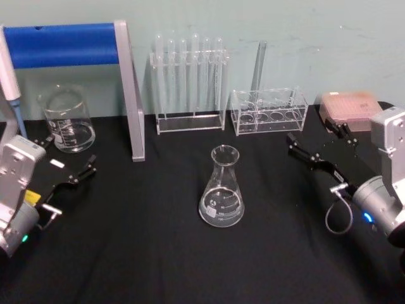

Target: Grasp the erlenmeyer flask with one hand, shake it three times, then place it back.

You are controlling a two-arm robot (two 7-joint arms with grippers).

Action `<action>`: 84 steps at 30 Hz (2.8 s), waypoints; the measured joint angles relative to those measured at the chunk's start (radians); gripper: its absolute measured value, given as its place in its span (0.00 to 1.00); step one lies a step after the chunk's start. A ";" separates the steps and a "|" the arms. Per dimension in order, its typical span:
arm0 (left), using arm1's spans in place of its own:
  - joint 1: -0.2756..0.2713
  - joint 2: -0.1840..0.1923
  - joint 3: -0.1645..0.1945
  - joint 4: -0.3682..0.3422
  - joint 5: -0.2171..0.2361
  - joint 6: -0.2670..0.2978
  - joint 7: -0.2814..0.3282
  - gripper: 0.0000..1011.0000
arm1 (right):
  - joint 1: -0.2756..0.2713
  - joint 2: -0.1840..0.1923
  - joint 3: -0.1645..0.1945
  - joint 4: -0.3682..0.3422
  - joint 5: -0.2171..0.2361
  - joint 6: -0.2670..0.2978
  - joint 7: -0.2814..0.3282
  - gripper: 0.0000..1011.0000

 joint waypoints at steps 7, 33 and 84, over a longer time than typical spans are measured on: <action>0.000 0.000 0.000 0.000 0.000 0.000 0.000 0.99 | 0.048 -0.050 -0.004 0.068 -0.091 -0.006 -0.083 0.99; 0.000 0.000 0.000 0.000 0.000 0.000 0.000 0.99 | 0.113 -0.096 -0.060 0.198 -0.356 -0.018 -0.167 0.99; 0.000 0.000 0.000 0.000 0.000 0.000 0.000 0.99 | 0.113 -0.094 -0.062 0.197 -0.352 -0.017 -0.168 0.99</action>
